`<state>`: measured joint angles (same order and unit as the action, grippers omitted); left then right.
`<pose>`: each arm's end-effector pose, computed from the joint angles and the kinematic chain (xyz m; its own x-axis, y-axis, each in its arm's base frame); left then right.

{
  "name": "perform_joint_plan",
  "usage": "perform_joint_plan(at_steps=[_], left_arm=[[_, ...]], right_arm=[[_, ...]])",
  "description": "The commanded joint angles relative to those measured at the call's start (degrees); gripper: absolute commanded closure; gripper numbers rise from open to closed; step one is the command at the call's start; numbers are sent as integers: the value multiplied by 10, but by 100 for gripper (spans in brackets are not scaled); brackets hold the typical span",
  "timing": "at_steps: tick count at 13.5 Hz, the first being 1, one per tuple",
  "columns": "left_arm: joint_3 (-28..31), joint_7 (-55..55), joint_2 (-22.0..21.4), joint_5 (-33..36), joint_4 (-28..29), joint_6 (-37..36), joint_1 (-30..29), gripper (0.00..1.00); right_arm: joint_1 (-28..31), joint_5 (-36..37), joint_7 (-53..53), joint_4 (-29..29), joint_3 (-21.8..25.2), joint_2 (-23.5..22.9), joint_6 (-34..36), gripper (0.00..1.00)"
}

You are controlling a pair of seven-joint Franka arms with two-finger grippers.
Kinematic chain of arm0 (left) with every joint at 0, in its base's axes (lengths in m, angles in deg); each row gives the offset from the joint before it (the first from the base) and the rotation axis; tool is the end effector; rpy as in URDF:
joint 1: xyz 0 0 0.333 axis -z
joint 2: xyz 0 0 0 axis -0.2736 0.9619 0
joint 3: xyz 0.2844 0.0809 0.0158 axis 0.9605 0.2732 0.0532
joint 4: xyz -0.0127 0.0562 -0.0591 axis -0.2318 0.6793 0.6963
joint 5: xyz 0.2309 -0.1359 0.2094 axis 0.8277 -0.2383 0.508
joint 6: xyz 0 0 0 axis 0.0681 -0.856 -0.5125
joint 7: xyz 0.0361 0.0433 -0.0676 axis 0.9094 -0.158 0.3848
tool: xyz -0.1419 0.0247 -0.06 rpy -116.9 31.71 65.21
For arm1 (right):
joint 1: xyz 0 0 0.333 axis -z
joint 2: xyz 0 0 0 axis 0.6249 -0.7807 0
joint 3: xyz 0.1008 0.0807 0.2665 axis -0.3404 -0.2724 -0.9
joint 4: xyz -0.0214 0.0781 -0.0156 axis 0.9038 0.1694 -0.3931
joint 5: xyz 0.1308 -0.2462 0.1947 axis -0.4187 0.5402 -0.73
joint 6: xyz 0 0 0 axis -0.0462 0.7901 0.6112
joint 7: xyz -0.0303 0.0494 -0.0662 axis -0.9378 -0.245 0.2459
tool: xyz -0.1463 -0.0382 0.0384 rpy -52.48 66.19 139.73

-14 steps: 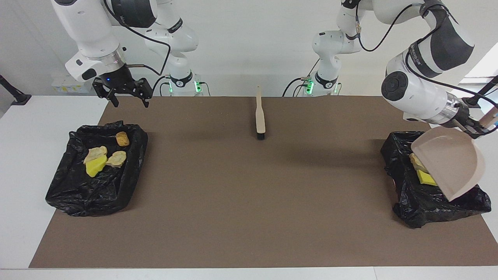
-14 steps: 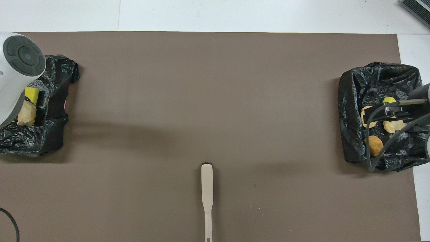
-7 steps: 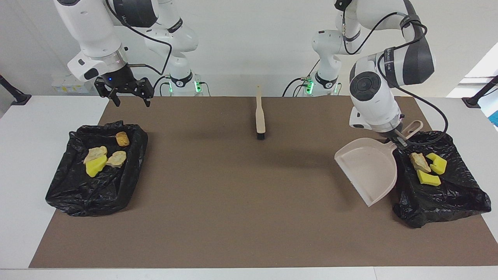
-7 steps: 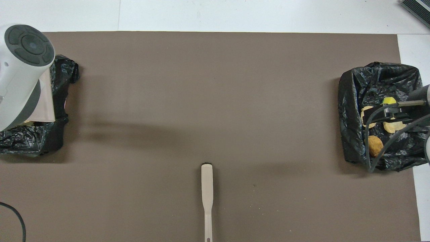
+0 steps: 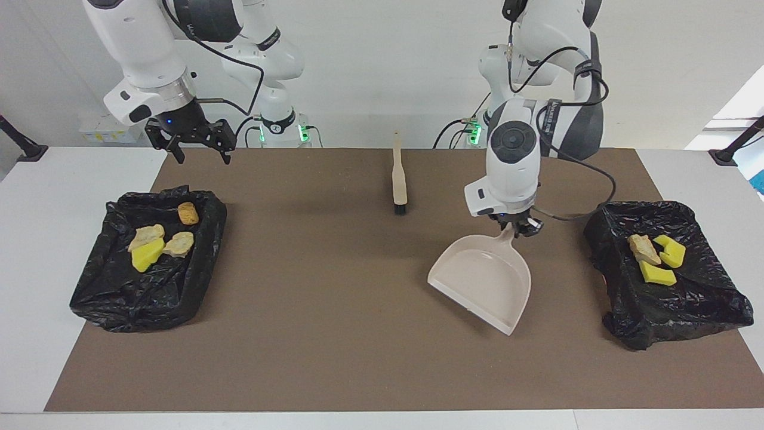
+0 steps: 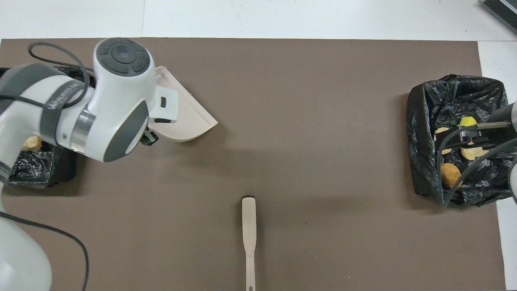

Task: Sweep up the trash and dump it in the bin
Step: 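Carry the empty dustpan back to the mat center with the left gripper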

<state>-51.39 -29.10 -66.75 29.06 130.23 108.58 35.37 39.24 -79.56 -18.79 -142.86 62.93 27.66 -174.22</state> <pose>0.5306 -0.2275 0.3826 0.7909 -0.5776 -0.2023 -0.6056 -0.7864 -0.1220 0.4853 0.0023 0.5436 0.9987 -0.0031 -0.0501 -0.0013 -0.9994 0.0351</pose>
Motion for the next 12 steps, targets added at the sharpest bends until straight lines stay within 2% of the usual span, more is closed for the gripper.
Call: perform_joint_plan(at_steps=[1, 6, 8, 12], left_arm=[[10, 124, 14, -40, -14, 43, 33, 100], [10, 354, 36, -83, -23, 121, 84, 100], [10, 377, 41, -93, -27, 125, 96, 100], [9, 411, 79, -98, -40, 144, 124, 100]], right_arm=[[4, -3, 3, -12, -8, 13, -1, 0], [8, -3, 3, -12, -8, 13, 0, 0], [9, -3, 3, -12, -8, 13, 0, 0], [9, -3, 3, -12, -8, 13, 0, 0]])
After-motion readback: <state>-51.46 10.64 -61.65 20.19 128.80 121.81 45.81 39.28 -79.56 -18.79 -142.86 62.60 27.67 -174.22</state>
